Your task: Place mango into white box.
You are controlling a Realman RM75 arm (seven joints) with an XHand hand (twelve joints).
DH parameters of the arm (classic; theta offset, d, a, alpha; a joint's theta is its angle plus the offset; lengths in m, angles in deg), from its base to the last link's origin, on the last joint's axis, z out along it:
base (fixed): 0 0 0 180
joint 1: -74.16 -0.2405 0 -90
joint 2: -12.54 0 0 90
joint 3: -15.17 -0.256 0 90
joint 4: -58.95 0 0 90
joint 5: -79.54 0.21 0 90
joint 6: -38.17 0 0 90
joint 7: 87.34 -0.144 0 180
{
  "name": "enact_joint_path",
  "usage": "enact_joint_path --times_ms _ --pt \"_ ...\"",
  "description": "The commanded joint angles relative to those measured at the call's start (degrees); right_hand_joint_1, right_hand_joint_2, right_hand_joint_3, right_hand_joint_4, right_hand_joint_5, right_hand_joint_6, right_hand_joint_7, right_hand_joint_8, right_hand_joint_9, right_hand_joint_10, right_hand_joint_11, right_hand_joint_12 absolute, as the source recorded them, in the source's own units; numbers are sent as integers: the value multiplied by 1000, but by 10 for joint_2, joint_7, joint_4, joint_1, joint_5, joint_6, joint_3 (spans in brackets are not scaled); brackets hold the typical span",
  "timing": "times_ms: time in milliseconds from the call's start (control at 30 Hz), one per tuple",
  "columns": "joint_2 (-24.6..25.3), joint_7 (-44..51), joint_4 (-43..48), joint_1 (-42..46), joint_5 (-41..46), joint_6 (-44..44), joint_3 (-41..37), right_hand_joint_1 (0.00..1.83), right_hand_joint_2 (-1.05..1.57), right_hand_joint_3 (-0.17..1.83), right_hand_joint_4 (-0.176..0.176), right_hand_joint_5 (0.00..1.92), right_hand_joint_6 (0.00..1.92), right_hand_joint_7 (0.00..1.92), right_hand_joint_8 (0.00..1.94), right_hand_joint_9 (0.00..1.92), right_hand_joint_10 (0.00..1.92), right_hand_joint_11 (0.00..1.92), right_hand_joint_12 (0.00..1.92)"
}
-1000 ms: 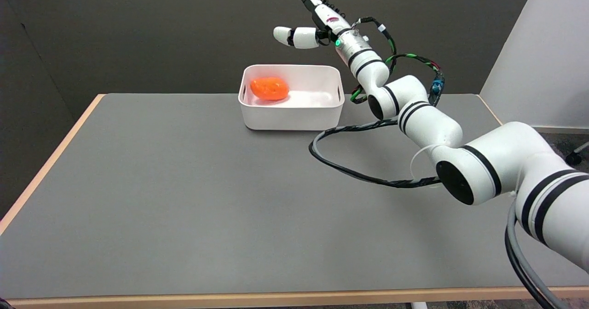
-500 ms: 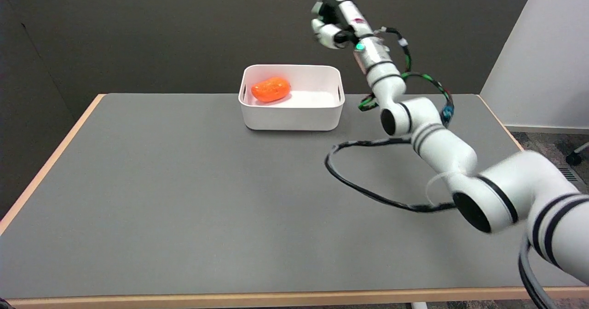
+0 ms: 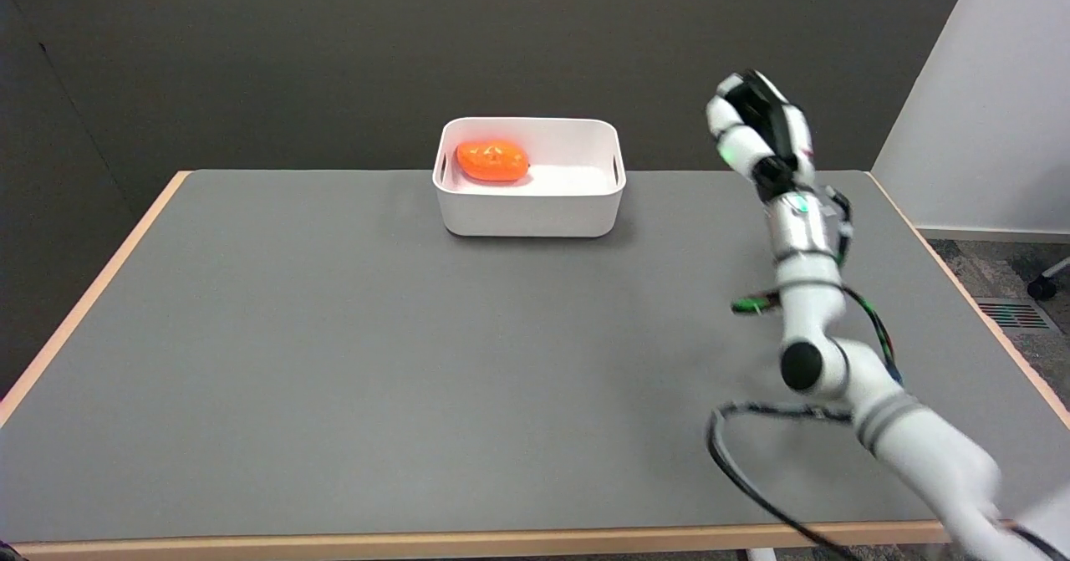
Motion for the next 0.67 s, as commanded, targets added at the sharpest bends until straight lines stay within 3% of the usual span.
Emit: enact_joint_path --times_ms 33,333,667 --pt "-24 -102 -204 284 161 122 -21 1065 1270 252 -78 398 1767 674 1677 660 1897 105 1921" --pt "-28 -98 -218 244 109 128 25 1067 1241 295 -76 421 1747 685 1667 673 1908 99 1921" --pt "-29 -100 -213 227 106 119 39 1075 1211 342 -71 439 1738 695 1656 680 1903 102 1921"
